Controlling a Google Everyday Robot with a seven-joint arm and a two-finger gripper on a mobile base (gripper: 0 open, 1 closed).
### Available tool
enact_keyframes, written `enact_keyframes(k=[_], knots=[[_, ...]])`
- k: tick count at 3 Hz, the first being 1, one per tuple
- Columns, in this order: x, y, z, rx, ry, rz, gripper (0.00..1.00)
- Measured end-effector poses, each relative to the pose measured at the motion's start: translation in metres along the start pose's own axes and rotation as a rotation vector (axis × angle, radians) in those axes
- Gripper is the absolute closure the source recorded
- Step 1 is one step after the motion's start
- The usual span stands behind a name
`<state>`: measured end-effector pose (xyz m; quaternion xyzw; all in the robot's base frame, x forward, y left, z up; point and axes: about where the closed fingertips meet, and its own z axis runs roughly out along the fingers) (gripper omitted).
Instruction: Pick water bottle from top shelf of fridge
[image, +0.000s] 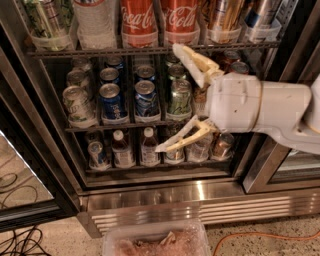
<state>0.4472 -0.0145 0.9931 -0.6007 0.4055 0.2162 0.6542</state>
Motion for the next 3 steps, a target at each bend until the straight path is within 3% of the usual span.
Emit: enact_keyframes(k=[2, 3], knots=[[-0.015, 0.026, 0.04, 0.167, -0.037, -0.097, 0.0], [-0.022, 0.026, 0.048, 0.168, -0.043, -0.13, 0.0]])
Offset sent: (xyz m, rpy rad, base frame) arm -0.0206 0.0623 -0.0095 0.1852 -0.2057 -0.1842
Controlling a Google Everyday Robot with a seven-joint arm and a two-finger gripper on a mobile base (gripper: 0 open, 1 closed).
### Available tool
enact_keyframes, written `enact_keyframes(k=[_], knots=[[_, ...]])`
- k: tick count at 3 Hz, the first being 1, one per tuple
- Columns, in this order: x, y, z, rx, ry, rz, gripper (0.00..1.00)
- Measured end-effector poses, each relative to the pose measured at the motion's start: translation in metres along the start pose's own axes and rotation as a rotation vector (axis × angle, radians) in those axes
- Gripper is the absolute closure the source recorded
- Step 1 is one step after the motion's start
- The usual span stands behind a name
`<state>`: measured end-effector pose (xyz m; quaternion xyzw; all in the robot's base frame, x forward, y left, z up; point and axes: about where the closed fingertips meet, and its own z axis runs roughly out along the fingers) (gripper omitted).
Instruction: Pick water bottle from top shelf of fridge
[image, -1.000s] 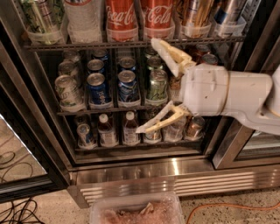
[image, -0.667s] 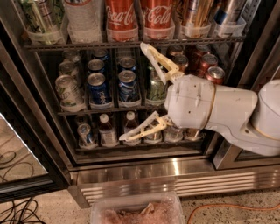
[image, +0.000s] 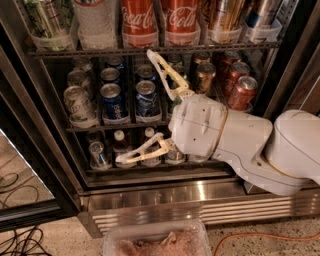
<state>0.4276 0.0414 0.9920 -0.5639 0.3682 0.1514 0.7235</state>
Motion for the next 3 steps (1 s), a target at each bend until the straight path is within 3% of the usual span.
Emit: enact_keyframes(k=[1, 2, 3], knots=[[0.02, 0.009, -0.02, 0.109, 0.004, 0.092, 0.0], [0.035, 0.024, -0.045, 0.295, 0.01, 0.196, 0.0], [0.03, 0.016, -0.045, 0.359, -0.015, 0.228, 0.0]])
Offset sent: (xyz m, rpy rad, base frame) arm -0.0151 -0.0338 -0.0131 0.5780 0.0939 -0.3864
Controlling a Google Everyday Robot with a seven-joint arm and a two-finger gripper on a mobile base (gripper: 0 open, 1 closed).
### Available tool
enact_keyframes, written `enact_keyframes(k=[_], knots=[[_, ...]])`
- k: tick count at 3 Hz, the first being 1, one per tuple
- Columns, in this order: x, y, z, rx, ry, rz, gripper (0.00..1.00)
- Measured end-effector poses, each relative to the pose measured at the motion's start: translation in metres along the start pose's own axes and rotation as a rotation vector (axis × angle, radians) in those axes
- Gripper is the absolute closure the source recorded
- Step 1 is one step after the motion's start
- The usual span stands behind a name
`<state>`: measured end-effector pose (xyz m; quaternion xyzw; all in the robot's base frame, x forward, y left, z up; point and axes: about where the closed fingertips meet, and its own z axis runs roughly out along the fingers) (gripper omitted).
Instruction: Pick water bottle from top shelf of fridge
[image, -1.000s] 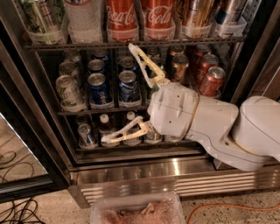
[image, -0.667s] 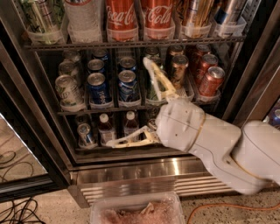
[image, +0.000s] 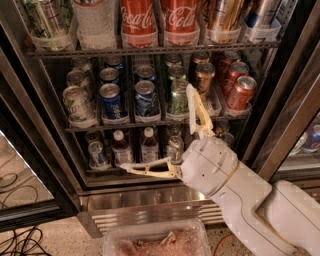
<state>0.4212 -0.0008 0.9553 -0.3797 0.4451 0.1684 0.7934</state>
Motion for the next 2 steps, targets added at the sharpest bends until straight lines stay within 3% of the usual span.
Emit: enact_keyframes(k=[1, 2], knots=[[-0.0001, 0.0, 0.0002, 0.0, 0.0, 0.0, 0.0], [-0.0065, -0.004, 0.0014, 0.037, 0.003, 0.037, 0.0]])
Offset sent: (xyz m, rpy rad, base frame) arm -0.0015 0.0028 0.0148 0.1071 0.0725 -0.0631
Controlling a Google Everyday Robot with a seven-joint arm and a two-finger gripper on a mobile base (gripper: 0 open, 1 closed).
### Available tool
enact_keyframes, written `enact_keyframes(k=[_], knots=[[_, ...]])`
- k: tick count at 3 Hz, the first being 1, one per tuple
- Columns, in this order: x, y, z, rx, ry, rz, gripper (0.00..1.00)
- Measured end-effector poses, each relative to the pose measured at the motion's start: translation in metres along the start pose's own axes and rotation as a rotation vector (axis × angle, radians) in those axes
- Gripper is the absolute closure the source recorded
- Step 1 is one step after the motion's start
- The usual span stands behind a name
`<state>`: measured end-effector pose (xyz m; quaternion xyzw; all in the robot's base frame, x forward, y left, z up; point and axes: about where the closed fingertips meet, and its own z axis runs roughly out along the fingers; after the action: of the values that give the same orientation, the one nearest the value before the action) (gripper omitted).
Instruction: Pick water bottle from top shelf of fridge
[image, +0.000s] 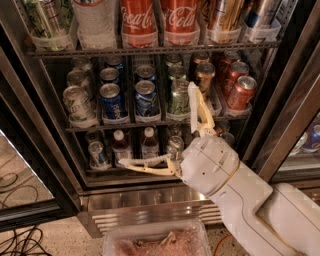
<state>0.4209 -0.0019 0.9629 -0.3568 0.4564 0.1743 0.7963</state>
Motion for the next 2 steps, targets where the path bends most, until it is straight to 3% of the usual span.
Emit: enact_keyframes(k=[1, 2], knots=[[0.0041, -0.0067, -0.0047, 0.038, 0.078, 0.084, 0.0], [0.0132, -0.0014, -0.0065, 0.022, 0.188, 0.135, 0.0]])
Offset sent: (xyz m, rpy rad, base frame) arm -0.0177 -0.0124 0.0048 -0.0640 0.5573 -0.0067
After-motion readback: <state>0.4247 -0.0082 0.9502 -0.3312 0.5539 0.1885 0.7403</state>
